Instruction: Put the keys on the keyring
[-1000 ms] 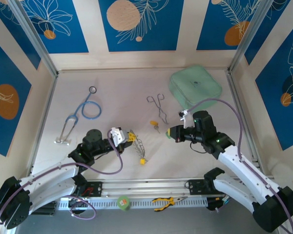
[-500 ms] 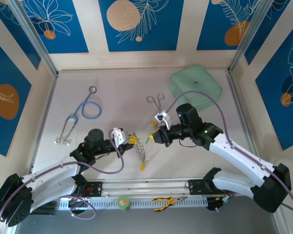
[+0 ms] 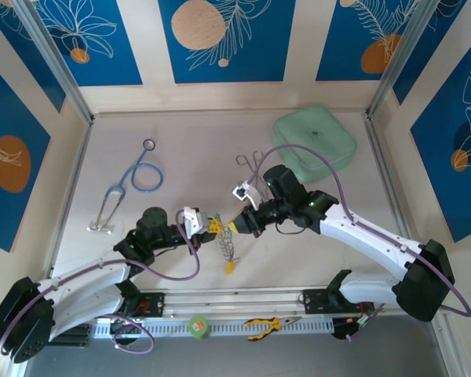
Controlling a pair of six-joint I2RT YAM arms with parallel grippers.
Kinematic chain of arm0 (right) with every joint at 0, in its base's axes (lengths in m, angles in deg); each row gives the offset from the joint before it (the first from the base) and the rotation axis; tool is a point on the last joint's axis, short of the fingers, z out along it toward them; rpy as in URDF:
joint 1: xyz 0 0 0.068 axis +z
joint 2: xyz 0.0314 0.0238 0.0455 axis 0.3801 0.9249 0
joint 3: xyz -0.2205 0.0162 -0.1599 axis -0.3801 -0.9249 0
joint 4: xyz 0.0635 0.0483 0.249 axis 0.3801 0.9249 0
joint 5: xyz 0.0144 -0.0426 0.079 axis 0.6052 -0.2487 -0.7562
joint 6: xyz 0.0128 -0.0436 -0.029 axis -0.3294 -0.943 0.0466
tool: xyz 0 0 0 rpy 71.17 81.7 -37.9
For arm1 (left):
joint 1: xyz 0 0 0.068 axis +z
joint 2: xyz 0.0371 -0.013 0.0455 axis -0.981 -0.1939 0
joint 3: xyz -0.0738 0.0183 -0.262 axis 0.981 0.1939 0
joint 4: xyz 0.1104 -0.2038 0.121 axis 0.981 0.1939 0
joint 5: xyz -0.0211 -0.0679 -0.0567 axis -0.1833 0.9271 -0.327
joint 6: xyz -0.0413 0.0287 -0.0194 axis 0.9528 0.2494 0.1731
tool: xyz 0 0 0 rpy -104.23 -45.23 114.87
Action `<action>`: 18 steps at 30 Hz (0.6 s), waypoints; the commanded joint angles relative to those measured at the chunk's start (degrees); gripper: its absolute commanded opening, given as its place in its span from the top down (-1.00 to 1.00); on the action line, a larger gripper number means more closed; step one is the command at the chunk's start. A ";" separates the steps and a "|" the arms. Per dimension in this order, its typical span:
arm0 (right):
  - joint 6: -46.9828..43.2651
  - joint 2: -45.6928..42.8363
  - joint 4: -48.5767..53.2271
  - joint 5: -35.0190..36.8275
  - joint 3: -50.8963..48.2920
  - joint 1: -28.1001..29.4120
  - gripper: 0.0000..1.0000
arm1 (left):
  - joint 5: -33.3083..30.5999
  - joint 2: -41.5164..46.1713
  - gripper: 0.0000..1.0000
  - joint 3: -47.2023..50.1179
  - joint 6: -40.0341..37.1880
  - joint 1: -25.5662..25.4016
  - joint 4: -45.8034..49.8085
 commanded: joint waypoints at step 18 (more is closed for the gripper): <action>-1.19 3.18 3.48 6.61 3.72 1.72 1.00 | 1.26 0.64 1.00 -1.92 -0.78 -0.50 -2.53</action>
